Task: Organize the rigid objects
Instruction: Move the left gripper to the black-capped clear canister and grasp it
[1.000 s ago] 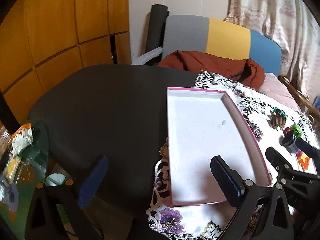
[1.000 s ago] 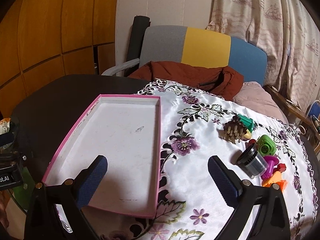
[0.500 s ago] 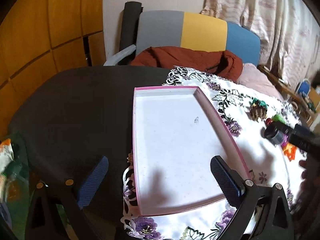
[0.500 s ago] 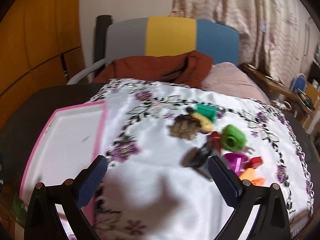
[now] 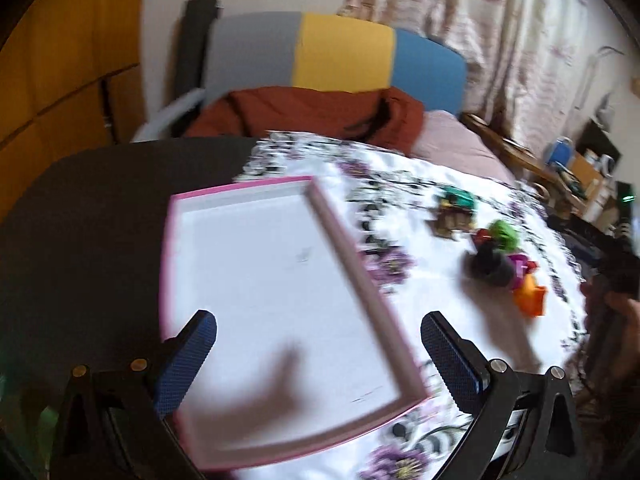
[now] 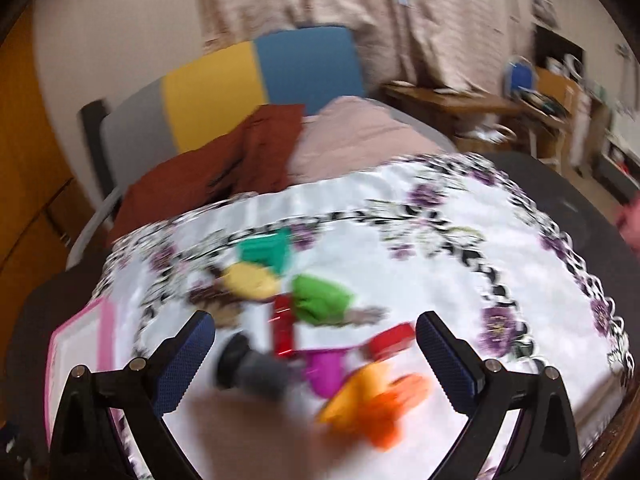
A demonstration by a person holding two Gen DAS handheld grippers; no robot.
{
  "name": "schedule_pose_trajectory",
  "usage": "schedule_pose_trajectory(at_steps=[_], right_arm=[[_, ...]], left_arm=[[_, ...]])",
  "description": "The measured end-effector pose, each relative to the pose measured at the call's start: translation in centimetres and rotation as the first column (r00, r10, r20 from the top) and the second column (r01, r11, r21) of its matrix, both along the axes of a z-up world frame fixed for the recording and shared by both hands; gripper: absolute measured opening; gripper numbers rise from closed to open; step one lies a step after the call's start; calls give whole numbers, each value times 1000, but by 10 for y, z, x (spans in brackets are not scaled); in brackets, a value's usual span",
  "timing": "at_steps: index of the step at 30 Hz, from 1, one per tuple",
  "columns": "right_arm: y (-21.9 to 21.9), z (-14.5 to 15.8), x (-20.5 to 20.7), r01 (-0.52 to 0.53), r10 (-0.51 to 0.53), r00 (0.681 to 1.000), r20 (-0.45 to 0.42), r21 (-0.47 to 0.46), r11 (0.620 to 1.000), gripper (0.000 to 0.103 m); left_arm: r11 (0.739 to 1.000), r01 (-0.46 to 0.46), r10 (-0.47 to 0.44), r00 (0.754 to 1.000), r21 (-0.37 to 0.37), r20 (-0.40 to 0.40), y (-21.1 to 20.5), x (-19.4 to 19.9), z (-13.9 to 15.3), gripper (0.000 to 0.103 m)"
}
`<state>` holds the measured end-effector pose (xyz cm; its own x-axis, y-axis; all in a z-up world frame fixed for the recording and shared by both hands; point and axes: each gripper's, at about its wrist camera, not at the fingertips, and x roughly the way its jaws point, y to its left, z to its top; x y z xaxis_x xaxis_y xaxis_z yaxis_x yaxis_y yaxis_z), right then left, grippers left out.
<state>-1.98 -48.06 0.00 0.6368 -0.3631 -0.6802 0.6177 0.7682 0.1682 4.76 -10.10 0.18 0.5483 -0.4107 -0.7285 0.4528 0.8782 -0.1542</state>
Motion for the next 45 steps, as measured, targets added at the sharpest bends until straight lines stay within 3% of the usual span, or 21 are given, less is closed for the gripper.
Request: schedule_pose_trajectory(at_steps=[5,11,14,16,19,23,27,32,34,35,38,41,45], right_arm=[[-31,-9,-14,85,-94,994,63,134,987,103],[-38,-10,-20,97,-119,987,107,190,977,103],[-39,-11,-21,100,-126,986,112,213,972,102],[-41,-12,-22,99,-128,985,119,226,969,102],[-44,-12,-25,110,-144,981,130,240,965,102],[-51,-16,-29,122,-166,977,134,288,950,103],[-53,-17,-30,126,-174,975,137,300,946,103],[-54,-17,-30,124,-176,974,145,311,942,103],[-55,-17,-30,124,-176,973,147,312,942,103],[-55,-17,-30,125,-177,973,146,311,942,103],[-55,-19,-29,119,-172,974,144,319,940,103],[-56,-23,-27,115,-166,978,129,334,935,103],[-59,-35,-20,123,-155,986,58,367,922,103]], left_arm=[[994,105,-105,994,6,-16,-56,6,-1,103],[969,233,-233,972,84,-6,-128,5,-18,103],[949,302,-302,953,85,-17,-157,6,-25,103],[921,382,-381,924,80,-34,-182,5,-31,103],[889,440,-439,898,127,-36,-215,4,-42,103],[861,484,-482,875,158,-54,-249,7,-55,103],[851,498,-493,867,165,-74,-274,11,-65,103],[843,508,-500,861,177,-88,-296,16,-79,102],[842,510,-500,860,173,-101,-299,19,-85,91],[839,523,-510,852,152,-119,-299,20,-86,72],[831,541,-530,841,129,-106,-294,15,-84,65],[832,543,-535,840,118,-95,-281,8,-80,65],[860,504,-497,863,85,-88,-248,0,-75,65]])
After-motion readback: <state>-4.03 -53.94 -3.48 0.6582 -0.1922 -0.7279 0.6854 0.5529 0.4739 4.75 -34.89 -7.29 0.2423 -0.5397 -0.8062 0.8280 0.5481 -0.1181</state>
